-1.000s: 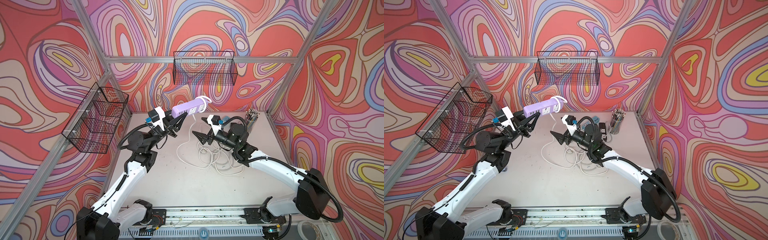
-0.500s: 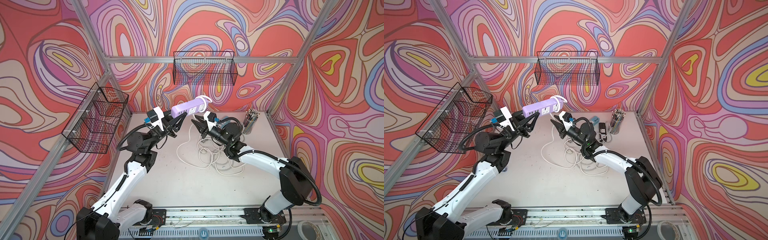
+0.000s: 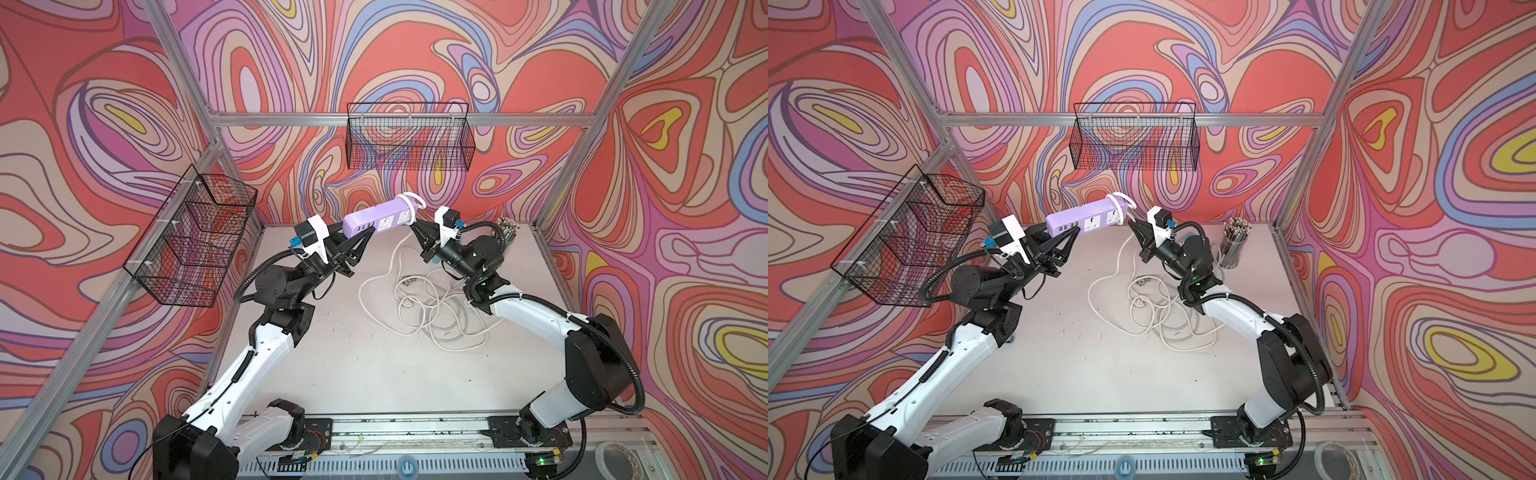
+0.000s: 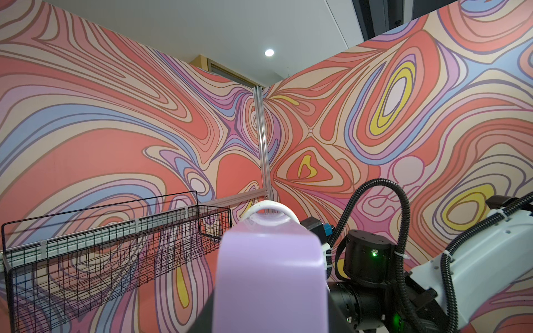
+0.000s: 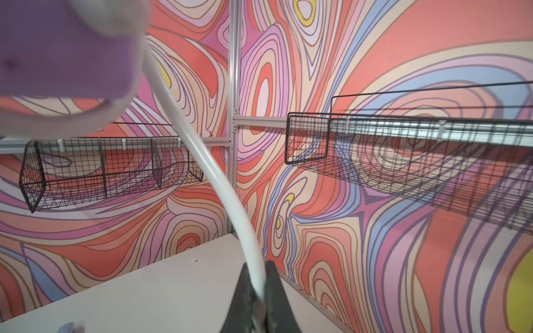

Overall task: Unwrap the cord wrapped around the power strip
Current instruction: Unwrap the power cord from the power strip.

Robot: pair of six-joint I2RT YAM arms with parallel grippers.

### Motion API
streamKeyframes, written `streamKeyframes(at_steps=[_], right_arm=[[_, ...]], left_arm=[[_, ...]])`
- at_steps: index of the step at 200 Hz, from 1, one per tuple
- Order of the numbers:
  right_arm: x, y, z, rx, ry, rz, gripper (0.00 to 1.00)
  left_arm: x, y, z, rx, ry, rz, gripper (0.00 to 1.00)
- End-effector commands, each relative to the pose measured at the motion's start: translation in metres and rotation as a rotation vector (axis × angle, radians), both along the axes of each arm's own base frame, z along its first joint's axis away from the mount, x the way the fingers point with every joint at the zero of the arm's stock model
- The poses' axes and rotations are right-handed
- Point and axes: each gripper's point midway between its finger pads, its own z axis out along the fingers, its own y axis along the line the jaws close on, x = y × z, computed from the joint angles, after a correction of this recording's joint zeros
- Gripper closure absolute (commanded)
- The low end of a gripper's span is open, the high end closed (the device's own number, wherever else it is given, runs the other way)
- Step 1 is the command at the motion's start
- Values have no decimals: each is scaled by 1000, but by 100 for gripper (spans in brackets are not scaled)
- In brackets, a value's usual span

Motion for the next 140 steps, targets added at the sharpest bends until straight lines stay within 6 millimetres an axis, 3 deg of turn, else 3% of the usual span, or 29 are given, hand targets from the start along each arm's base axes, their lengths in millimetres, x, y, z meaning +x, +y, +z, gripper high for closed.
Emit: streamKeyframes(at_steps=[1,41,56,80,100,140], right_arm=[[2,-11,48,21,-69,13,100],[-4,-11,107,-9,-175,46,100],[-18,-14,125,-11,-208,59,100],[-44,-23,134,-20,-217,73,100],[-66,-30,125,-44,-181,91,100],[-100,-33,75,-115,-19,172,100]], left_arm=[[-17,6,21,-44,-94,-4,100],[-15,6,18,-36,-91,9,100],[-13,5,17,-34,-88,12,100],[-12,7,16,-30,-91,31,100],[-12,8,16,-21,-99,50,100],[-12,11,16,-14,-106,74,100]])
